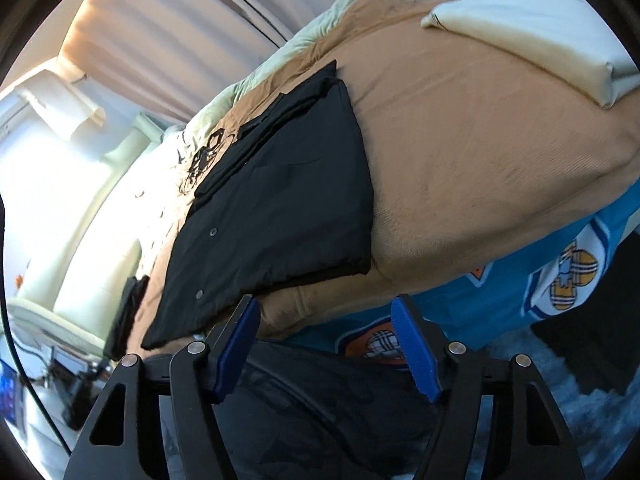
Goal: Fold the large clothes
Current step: 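Move both grippers to the end of the folded black shirt strip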
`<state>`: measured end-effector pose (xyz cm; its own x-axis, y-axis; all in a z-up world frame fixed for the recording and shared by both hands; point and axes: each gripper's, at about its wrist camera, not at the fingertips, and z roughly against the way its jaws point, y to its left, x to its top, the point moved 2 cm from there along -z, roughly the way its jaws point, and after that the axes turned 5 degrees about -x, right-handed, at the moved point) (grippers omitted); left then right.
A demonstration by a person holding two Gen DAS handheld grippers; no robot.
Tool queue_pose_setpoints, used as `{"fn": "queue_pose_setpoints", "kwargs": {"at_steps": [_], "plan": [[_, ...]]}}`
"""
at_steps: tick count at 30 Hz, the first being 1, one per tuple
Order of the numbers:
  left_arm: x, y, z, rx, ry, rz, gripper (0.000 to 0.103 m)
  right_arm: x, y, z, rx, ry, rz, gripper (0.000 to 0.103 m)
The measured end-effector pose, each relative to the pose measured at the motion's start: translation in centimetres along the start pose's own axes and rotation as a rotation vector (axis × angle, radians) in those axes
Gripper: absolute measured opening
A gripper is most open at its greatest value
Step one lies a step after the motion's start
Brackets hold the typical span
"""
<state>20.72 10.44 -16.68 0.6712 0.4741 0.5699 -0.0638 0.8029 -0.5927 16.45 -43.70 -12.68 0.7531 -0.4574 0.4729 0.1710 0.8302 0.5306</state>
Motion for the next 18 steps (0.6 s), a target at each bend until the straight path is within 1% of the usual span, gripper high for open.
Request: {"fn": "queue_pose_setpoints", "kwargs": {"at_steps": [6,10,12,14,18], "plan": [[1.1,0.6,-3.6,-0.028,0.050,0.035,0.064,1.2,-0.9,-3.2,0.067,0.037,-0.080,0.070],[1.6,1.2,-6.2,-0.069,0.085,0.075,0.064,1.5,-1.3,-5.0,0.128,0.064,-0.136,0.070],[1.7,1.3,-7.1,-0.084,0.095,0.096,0.064,1.5,-1.7,-5.9,0.140,0.074,-0.163,0.070],[1.6,1.4,-7.8,-0.115,0.111,0.120,0.064,1.3,-2.0,-6.5,0.154,0.085,-0.187,0.070],[1.2,1.3,-9.2,-0.132,0.155,0.130,0.064,1.0,-2.5,-7.6,0.233,0.110,-0.238,0.070]]}}
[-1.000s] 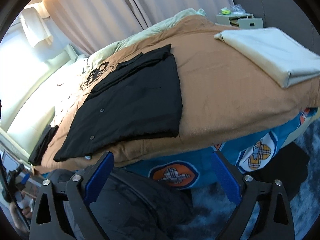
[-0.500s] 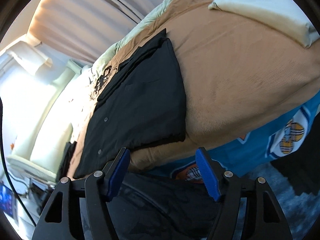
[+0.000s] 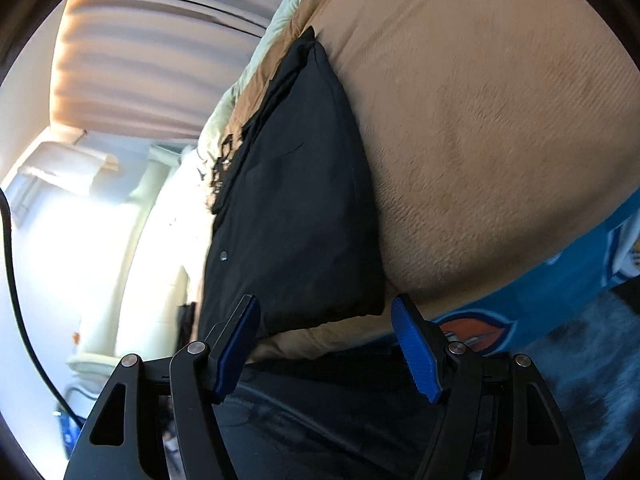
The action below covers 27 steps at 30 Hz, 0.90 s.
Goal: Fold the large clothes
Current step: 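Move both grippers to the end of the folded black shirt strip, then close both grippers on the shirt end and lift it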
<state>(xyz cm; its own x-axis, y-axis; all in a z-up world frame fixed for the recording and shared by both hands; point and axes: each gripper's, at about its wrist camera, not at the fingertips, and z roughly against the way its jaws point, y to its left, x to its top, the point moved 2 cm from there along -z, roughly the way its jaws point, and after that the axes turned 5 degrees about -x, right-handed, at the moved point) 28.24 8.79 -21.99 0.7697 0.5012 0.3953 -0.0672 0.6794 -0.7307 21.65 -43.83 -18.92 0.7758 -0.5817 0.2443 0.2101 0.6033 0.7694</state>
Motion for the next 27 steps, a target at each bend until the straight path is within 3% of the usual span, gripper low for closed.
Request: {"fn": "queue_pose_setpoints", "kwargs": {"at_steps": [5,7,9,12,14,17,21,25,27], "plan": [[0.3,0.0,-0.5,-0.037,0.007,0.038,0.064,0.3,-0.5,-0.1,0.039,-0.008,-0.051,0.068],[0.3,-0.2,-0.4,-0.049,0.008,0.049,0.064,0.6,-0.1,0.9,0.037,-0.066,-0.039,0.047],[0.3,-0.5,-0.3,-0.079,0.006,0.050,0.064,1.1,0.3,1.7,0.024,-0.091,-0.021,0.038],[0.4,-0.6,0.1,-0.151,-0.013,0.069,0.064,1.7,1.1,2.7,0.093,-0.122,-0.018,0.029],[0.4,-0.8,0.4,-0.160,-0.033,0.059,0.064,1.5,1.6,3.2,0.119,-0.133,-0.005,0.029],[0.4,-1.3,0.1,-0.146,-0.035,0.039,0.064,1.2,2.0,2.7,0.085,-0.121,0.016,0.029],[0.4,-0.7,-1.3,-0.108,-0.019,0.066,0.064,0.7,1.4,1.5,0.049,-0.086,-0.013,0.051],[1.1,0.0,-2.5,-0.119,-0.020,0.108,0.064,0.3,1.1,-0.4,0.023,-0.042,-0.022,0.052],[1.4,0.1,-2.8,-0.116,-0.016,0.111,0.064,0.3,1.2,-1.1,0.023,-0.035,-0.012,0.057]]}}
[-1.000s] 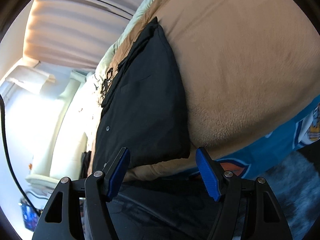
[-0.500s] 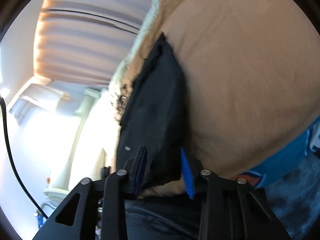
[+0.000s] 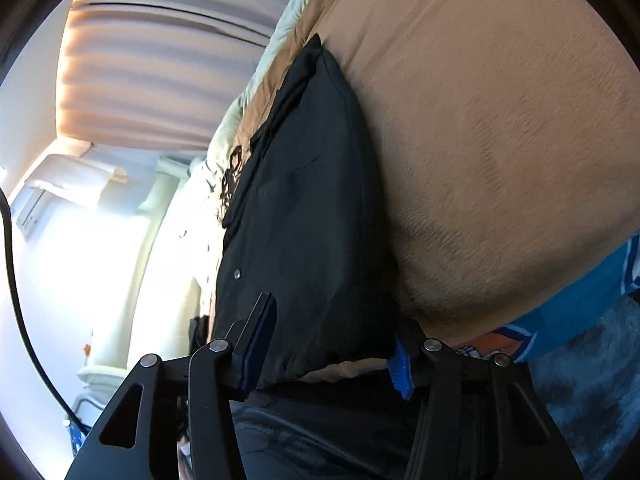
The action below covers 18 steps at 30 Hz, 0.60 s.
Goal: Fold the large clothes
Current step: 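Close both grippers on the shirt end and lift it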
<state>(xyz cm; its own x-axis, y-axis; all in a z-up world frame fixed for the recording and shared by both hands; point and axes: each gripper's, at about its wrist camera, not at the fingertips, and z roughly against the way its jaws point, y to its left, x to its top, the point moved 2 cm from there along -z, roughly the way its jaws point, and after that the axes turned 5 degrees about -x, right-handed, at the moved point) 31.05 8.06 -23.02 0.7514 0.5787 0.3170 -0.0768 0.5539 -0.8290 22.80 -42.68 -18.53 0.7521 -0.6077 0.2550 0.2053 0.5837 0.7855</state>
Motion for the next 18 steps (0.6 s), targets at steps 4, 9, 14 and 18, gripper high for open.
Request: {"fn": "queue_pose_setpoints", "kwargs": {"at_steps": [4,9,14,18], "plan": [[0.5,0.2,-0.4,-0.018,0.010,0.041,0.064,0.9,0.1,-0.2,0.020,-0.024,-0.001,0.061],[1.1,0.9,0.1,0.026,0.009,0.100,0.016,1.8,0.4,0.3,0.037,-0.049,-0.034,0.011],[1.5,-1.7,2.4,-0.023,-0.055,0.053,0.010,3.1,2.7,3.2,0.055,-0.126,0.009,0.009],[2.2,-5.2,5.2,-0.054,-0.124,-0.005,0.009,3.5,6.2,5.7,0.066,-0.167,0.081,0.009]]}}
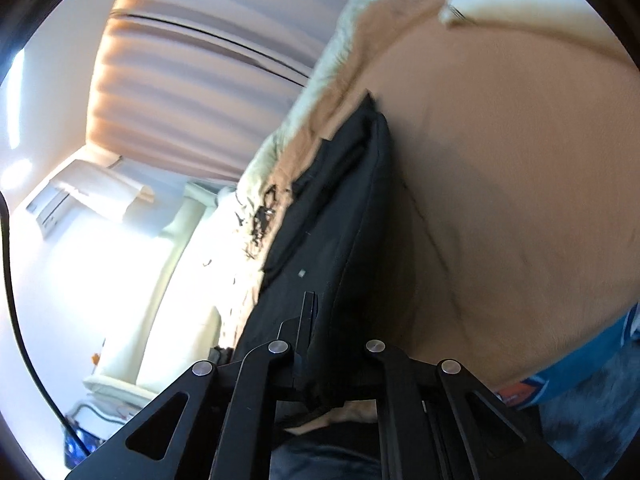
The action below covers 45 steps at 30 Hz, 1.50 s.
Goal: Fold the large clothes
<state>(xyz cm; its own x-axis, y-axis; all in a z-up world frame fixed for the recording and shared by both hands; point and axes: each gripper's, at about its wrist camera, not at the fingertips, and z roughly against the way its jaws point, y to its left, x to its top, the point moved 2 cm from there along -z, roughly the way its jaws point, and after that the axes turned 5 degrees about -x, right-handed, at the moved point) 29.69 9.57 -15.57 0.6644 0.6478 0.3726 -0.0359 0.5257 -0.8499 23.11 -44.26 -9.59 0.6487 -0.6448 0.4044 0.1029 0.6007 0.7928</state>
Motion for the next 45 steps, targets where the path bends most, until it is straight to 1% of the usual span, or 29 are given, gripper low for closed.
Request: {"fn": "queue_pose_setpoints", "kwargs": {"at_steps": [4,8,16,22,25,29,32,35,40,45], "plan": [[0.7,-2.0,2.7,-0.031,-0.043,-0.019,0.009,0.3,2.3,1.6,0.023,-0.011,0.036,0.009],[0.5,-4.1,5.6,-0.064,-0.076,-0.040,0.008,0.0,4.3,3.8,0.055,-0.016,0.072,0.009],[0.7,-9.7,11.8,-0.157,-0.168,-0.105,0.008,-0.9,9.5,9.7,0.131,-0.066,0.149,0.009],[-0.2,-12.7,16.6,-0.214,-0.234,-0.138,0.008,-1.8,13.2,14.2,0.174,-0.101,0.225,0.009],[-0.4,-13.6,17.6,-0.219,-0.244,-0.148,0.008,-2.0,14.6,15.4,0.203,-0.117,0.244,0.009],[0.0,-14.2,16.6,-0.194,-0.246,-0.174,0.008,-1.8,14.7,15.5,0.201,-0.123,0.231,0.009],[1.1,-14.2,15.2,-0.176,-0.237,-0.163,0.008,-1.1,14.4,14.5,0.189,-0.124,0.218,0.009],[2.5,-14.6,13.5,-0.159,-0.231,-0.163,0.008,0.5,14.4,12.8,0.173,-0.123,0.199,0.009],[5.8,-16.3,10.4,-0.151,-0.235,-0.176,0.008,4.1,15.4,9.9,0.165,-0.155,0.182,0.009],[9.5,-17.0,6.1,-0.117,-0.227,-0.192,0.008,7.7,16.6,6.1,0.143,-0.190,0.155,0.009]]}}
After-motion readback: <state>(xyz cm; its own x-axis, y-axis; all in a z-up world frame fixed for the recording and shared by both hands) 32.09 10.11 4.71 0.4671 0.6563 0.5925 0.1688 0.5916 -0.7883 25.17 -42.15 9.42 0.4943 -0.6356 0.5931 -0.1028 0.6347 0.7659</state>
